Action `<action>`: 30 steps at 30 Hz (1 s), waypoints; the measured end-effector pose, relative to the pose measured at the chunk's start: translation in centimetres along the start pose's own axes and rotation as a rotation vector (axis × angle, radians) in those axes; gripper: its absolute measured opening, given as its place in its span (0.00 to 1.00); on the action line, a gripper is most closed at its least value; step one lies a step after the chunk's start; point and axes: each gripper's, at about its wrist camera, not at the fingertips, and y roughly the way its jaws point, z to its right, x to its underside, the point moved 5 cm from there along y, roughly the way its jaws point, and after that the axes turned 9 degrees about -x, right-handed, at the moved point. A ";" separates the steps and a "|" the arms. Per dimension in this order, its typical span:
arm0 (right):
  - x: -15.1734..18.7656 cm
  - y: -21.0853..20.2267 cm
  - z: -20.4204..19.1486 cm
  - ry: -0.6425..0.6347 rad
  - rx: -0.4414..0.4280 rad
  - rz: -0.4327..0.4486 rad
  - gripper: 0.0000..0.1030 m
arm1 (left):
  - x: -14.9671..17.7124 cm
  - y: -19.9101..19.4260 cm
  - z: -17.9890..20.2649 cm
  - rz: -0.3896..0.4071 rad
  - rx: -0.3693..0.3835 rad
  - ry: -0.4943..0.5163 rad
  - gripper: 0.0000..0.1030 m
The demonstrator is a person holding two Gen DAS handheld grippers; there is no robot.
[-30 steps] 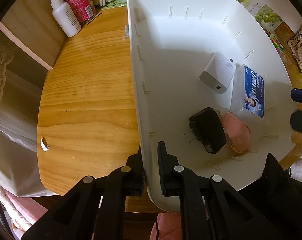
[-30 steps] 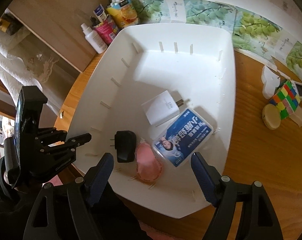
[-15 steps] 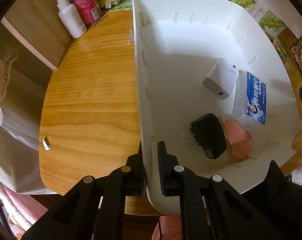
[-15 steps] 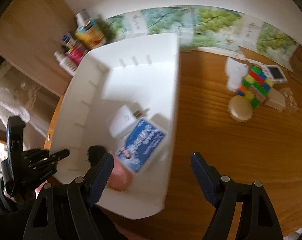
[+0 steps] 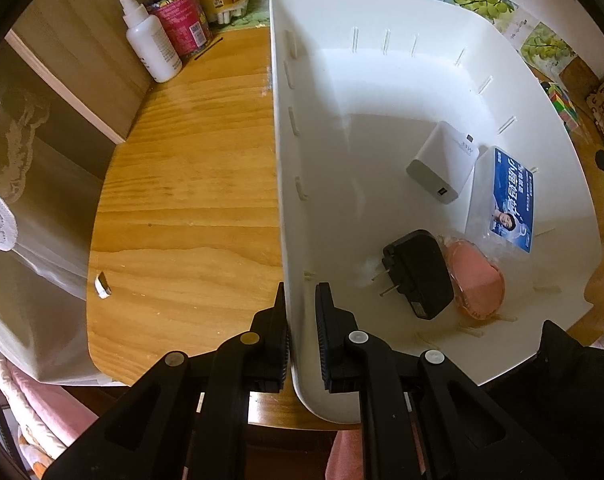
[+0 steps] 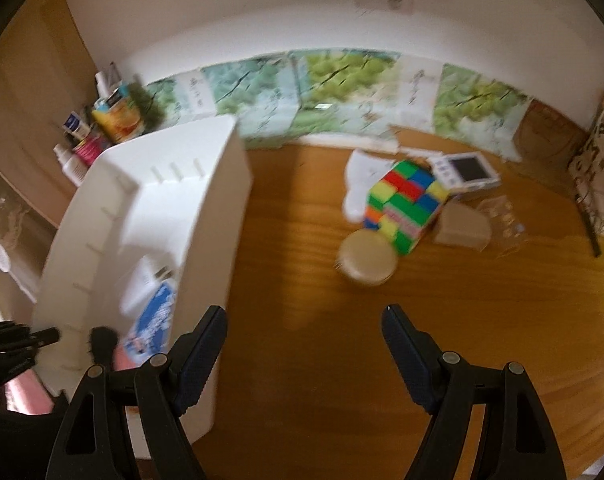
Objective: Organize rigid objects
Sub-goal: 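Move the right tool back to the beige round compact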
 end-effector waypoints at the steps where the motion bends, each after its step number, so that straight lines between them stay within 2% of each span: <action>1: -0.1 0.0 0.5 -0.004 0.013 0.021 0.78 | 0.0 -0.1 0.0 0.003 -0.005 -0.002 0.12; 5: -0.4 0.4 1.9 -0.020 0.054 0.113 0.78 | -0.1 -0.2 0.0 -0.001 -0.019 -0.020 0.12; 15: 0.1 2.4 3.1 -0.082 0.097 0.228 0.78 | 0.0 -0.7 -0.2 0.007 -0.029 -0.065 0.12; 30: -0.1 6.3 4.3 -0.108 0.069 0.222 0.78 | -0.1 -0.9 -0.1 0.002 -0.093 -0.088 0.12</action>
